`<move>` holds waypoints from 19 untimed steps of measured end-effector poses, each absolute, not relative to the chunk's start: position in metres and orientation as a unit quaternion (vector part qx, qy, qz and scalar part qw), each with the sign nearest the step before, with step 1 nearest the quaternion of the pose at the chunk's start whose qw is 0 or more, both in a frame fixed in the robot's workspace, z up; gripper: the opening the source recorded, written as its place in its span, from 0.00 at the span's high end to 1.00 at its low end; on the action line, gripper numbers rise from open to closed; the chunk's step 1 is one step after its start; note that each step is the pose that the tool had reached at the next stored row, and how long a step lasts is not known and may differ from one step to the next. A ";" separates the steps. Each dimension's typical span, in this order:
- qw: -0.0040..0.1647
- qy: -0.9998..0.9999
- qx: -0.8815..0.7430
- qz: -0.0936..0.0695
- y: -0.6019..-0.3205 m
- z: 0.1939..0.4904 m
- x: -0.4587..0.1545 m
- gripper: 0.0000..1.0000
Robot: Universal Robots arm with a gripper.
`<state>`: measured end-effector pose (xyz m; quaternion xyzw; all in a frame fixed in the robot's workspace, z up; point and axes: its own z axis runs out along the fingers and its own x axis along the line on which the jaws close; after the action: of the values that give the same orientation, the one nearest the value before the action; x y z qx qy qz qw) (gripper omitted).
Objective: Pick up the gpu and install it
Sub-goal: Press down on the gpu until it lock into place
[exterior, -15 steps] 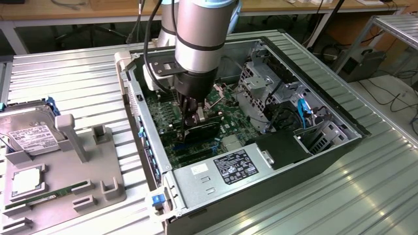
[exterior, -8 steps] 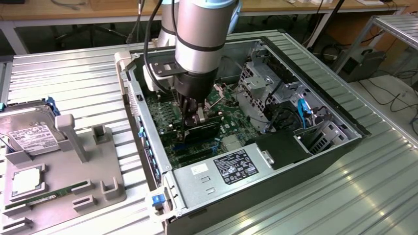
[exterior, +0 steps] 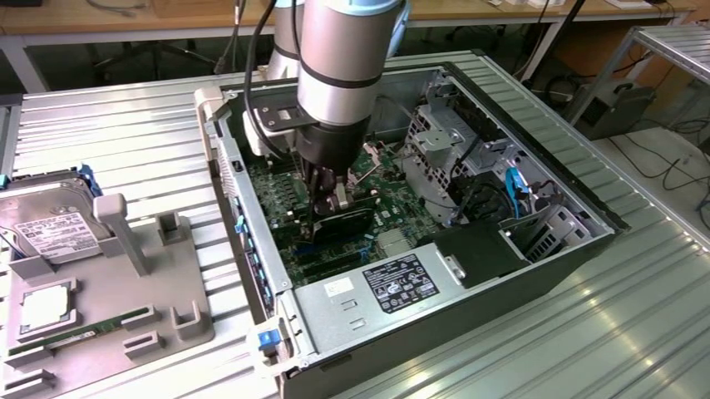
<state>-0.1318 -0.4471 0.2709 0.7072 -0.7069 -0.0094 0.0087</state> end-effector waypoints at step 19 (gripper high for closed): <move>0.009 -0.707 0.707 -0.009 -0.448 0.295 -0.131 0.89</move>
<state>-0.1315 -0.4480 0.2953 0.7073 -0.7068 -0.0094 0.0087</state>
